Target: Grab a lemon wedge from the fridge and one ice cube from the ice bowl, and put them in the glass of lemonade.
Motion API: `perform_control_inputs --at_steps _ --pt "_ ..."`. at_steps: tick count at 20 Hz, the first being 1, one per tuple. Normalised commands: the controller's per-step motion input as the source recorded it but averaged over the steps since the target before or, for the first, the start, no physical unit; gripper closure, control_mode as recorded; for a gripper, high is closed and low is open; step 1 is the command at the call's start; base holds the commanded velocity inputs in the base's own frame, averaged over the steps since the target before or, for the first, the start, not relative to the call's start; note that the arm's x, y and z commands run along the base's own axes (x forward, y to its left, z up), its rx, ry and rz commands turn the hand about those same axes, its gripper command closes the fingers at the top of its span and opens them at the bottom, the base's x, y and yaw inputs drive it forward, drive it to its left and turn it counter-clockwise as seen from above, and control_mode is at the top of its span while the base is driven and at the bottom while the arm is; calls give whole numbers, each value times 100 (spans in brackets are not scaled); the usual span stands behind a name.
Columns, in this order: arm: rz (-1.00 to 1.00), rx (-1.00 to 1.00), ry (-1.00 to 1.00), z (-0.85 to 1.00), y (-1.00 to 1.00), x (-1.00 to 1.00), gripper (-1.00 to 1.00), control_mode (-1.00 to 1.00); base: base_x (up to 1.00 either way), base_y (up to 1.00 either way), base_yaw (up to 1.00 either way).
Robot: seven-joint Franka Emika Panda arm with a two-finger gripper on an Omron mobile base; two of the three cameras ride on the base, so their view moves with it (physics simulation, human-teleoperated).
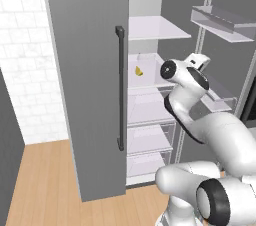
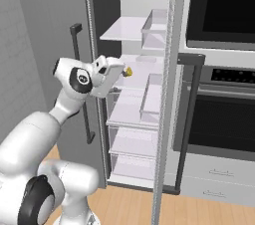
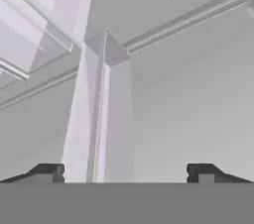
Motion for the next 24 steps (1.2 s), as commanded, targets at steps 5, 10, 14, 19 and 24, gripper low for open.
perform_control_inputs --at_steps 5,10,14,19,24 --pt "23 56 0 -97 100 12 -100 -100 0 0 0" --pt "26 70 0 -94 82 18 -100 -100 0 0 0" --pt "25 74 0 -70 59 11 -100 -100 0 0 0" --pt "2 16 7 90 2 -62 -100 -100 0 0 0" --pt "-2 -1 35 100 -7 -62 -100 -100 0 0 0"
